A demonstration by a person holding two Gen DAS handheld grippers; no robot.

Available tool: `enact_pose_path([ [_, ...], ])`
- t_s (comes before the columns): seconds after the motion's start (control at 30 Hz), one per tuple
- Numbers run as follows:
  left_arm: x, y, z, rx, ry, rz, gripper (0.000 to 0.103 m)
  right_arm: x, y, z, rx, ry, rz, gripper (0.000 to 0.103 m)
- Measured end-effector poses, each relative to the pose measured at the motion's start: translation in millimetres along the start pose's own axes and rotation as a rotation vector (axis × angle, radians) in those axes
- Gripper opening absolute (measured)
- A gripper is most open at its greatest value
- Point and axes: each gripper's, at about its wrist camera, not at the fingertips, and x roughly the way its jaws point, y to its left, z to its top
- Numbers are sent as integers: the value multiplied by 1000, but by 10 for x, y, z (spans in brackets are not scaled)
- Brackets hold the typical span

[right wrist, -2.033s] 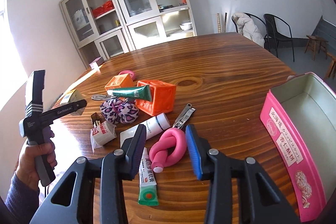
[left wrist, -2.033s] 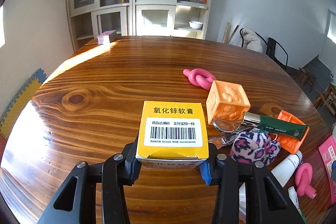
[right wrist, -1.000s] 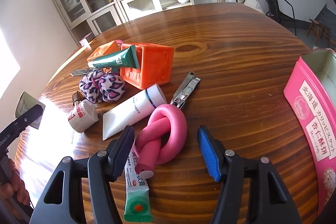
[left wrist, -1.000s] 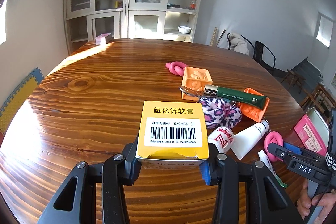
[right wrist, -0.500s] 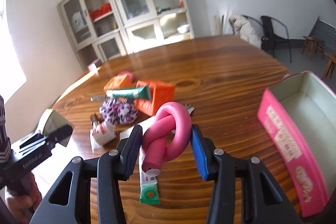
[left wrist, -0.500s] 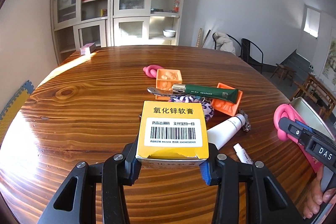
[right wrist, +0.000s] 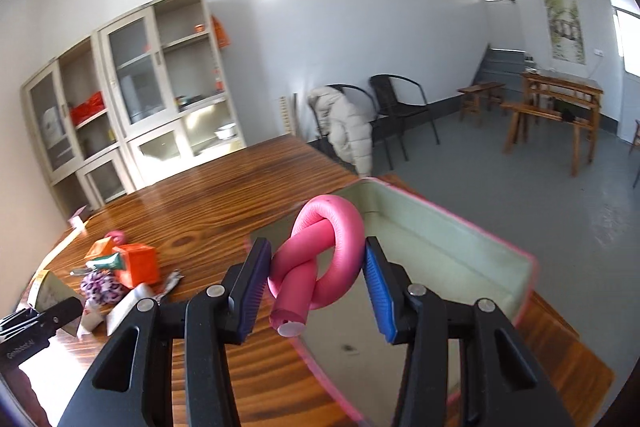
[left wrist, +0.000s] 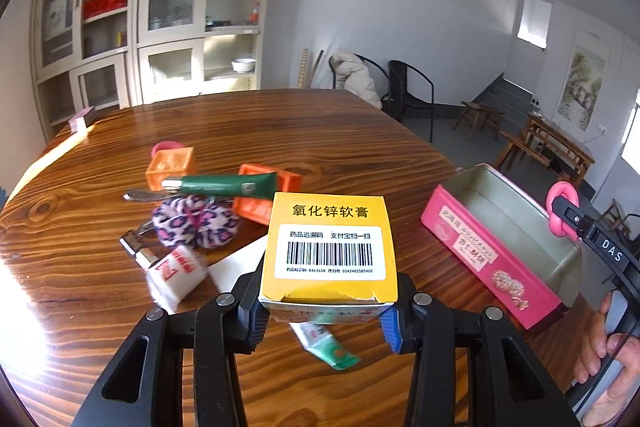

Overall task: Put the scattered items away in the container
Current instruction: 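Carry the yellow box with the left tool while the right tool carries the pink knot over the tin, then open the left tool over the pink tin while the right tool releases the pink knot inside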

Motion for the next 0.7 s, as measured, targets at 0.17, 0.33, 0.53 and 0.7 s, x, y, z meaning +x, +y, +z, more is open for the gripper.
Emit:
enact_pose_path([
  [0.17,148,-515,212,73,-7,-70,47,46,-284,49,33,15,-35,51],
  [0.33,284,-924,462,110,-13,-146,47,123,-436,84,45,38,-42,51],
  [0.53,418,-1291,724,154,-33,-203,47,80,-518,113,28,37,-41,53],
  [0.7,666,-1482,848,163,-1,-247,49,69,-585,119,24,35,-61,54],
])
